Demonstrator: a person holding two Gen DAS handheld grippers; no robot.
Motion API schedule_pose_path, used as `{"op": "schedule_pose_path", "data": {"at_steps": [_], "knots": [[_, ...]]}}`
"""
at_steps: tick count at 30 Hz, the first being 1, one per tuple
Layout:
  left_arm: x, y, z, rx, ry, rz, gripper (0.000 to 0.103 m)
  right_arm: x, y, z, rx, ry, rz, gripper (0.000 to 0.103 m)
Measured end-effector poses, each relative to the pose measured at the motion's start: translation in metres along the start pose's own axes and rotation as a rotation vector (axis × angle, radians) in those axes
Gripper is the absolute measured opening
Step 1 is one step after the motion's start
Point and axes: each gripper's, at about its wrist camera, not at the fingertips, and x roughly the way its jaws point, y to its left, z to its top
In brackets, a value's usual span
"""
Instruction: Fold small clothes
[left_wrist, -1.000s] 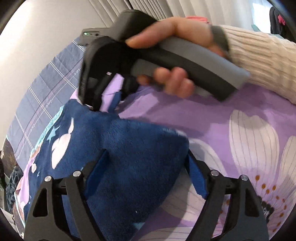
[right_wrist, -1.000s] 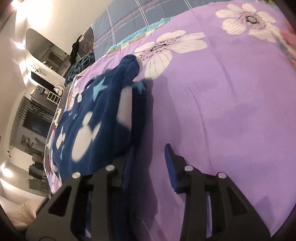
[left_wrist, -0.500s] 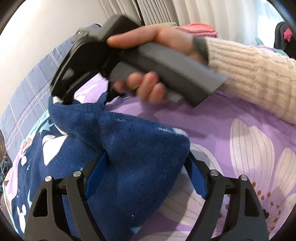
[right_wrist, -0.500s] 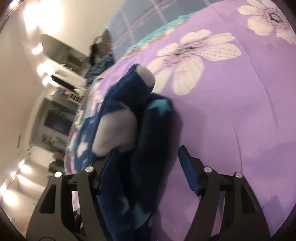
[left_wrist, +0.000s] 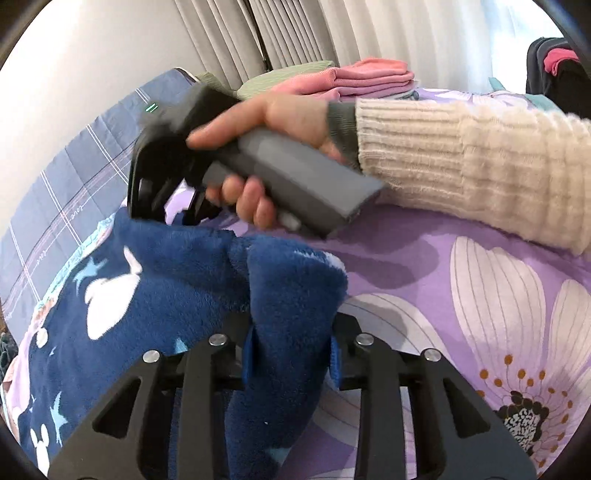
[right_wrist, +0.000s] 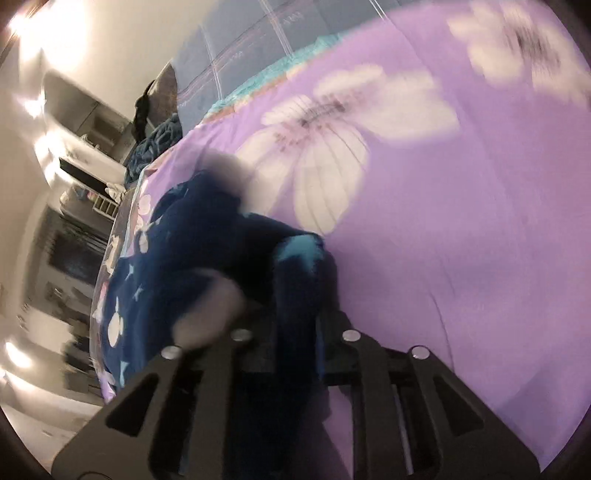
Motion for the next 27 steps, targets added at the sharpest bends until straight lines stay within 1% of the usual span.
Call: {"op": "schedule_pose_path", "data": {"at_steps": [1,2,3,4,5,6,7,8,10,12,13,14,15,16,17,19,20,21,22,23,24,25,26,27], "knots": [[0.0,0.001,0.001,0.0,-0.003,-0.005,0.032,-0.006,-0.005,0.002,0.035,-0.01,0.043,0.03],[-0.001,0.004,-0.001,0.002,-0.004,-0.009,0.033,-0.015,-0.009,0.004,0.069,-0.033,0.072,0.037],[0.0,0.005,-0.001,0.003,-0.003,-0.011,0.034,-0.028,-0.012,0.006,0.088,-0.068,0.111,0.054],[-0.001,0.001,-0.001,0.005,-0.002,-0.013,0.035,-0.037,-0.013,0.009,0.098,-0.085,0.152,0.067],[-0.003,0.0,-0.001,0.006,-0.003,-0.013,0.037,-0.043,-0.016,0.011,0.107,-0.085,0.195,0.071],[-0.004,-0.002,-0.001,0.01,-0.003,-0.013,0.038,-0.047,-0.019,0.013,0.119,-0.062,0.249,0.077],[-0.004,-0.003,-0.002,0.013,-0.004,-0.015,0.039,-0.047,-0.021,0.014,0.123,-0.043,0.273,0.08],[-0.003,-0.002,-0.001,0.013,-0.004,-0.017,0.04,-0.045,-0.021,0.013,0.112,-0.016,0.276,0.082],[-0.003,0.001,0.0,0.008,-0.004,-0.024,0.04,-0.038,-0.013,0.011,0.064,0.024,0.229,0.086],[-0.001,0.007,0.003,0.0,-0.002,-0.036,0.04,-0.02,0.006,0.005,-0.012,0.077,0.156,0.087],[-0.001,0.009,0.005,-0.002,-0.002,-0.04,0.04,-0.011,0.016,0.004,-0.047,0.085,0.117,0.087],[0.001,0.008,0.006,-0.002,-0.002,-0.042,0.041,-0.005,0.025,0.003,-0.078,0.072,0.07,0.084],[0.003,0.003,0.011,0.001,-0.004,-0.04,0.043,0.0,0.04,0.005,-0.128,0.04,-0.017,0.051],[0.003,0.004,0.01,0.002,-0.007,-0.036,0.043,0.004,0.053,0.008,-0.166,0.033,-0.101,0.024],[0.002,0.004,0.01,0.004,-0.01,-0.033,0.045,0.002,0.06,0.007,-0.174,0.02,-0.132,0.023],[0.003,0.003,0.009,0.004,-0.014,-0.036,0.047,0.0,0.072,0.006,-0.223,-0.007,-0.157,0.021],[0.005,0.002,0.008,0.005,-0.012,-0.041,0.048,0.006,0.067,0.007,-0.236,0.006,-0.188,0.021],[0.007,0.0,0.006,0.011,-0.007,-0.046,0.051,0.013,0.052,0.007,-0.215,0.027,-0.199,0.022],[0.01,-0.002,0.005,0.022,-0.005,-0.049,0.053,0.018,0.033,0.007,-0.18,0.036,-0.179,0.027],[0.012,-0.004,0.004,0.036,-0.003,-0.047,0.055,0.021,0.011,0.007,-0.121,0.039,-0.096,0.029],[0.013,-0.006,0.004,0.045,0.001,-0.046,0.055,0.018,-0.002,0.008,-0.064,0.033,-0.023,0.029],[0.013,-0.007,0.004,0.052,0.0,-0.045,0.055,0.013,-0.007,0.008,-0.038,0.029,0.014,0.029],[0.012,-0.006,0.005,0.054,-0.002,-0.045,0.056,0.007,-0.008,0.009,-0.027,0.023,0.026,0.029],[0.011,-0.006,0.005,0.055,-0.005,-0.048,0.056,-0.002,-0.002,0.006,-0.039,0.009,-0.012,0.036]]}}
